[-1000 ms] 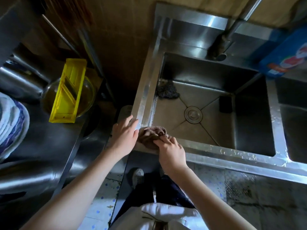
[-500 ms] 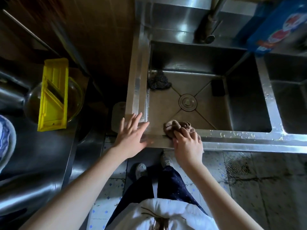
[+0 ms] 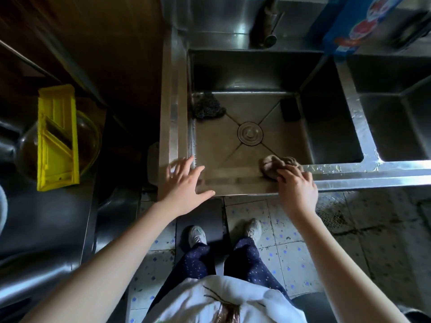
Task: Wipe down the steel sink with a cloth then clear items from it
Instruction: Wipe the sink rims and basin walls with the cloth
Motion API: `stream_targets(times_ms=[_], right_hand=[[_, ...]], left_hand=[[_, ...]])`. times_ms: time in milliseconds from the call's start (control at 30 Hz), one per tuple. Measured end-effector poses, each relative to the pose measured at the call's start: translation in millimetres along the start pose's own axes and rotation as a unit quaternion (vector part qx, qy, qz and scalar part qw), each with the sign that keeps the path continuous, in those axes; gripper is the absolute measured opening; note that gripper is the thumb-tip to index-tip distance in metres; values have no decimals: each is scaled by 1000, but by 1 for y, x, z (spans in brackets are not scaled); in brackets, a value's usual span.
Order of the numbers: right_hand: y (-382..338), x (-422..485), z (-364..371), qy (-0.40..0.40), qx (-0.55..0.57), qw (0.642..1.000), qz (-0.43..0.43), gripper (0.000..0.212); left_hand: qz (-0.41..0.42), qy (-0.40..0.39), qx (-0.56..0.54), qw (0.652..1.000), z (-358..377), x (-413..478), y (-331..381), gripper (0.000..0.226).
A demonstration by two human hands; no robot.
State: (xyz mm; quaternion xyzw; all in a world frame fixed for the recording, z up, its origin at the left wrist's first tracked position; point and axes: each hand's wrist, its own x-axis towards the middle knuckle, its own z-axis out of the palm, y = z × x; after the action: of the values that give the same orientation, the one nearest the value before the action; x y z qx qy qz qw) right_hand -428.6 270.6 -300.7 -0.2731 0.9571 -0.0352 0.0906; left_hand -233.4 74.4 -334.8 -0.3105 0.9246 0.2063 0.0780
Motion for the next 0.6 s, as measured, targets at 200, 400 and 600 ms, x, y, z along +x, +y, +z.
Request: stream_targets(times_ms=[200, 400, 600], right_hand=[[3, 7, 2, -26, -15, 999, 24, 29], [-44, -11, 17, -54, 1, 995, -83, 32], [2, 2, 7, -19, 18, 995, -94, 26]], left_hand=[[-10, -24, -9, 1000, 10, 3, 22, 75], [-24, -34, -9, 999, 13, 7, 41, 77], [-37, -16, -11, 999, 22, 13, 67, 73]])
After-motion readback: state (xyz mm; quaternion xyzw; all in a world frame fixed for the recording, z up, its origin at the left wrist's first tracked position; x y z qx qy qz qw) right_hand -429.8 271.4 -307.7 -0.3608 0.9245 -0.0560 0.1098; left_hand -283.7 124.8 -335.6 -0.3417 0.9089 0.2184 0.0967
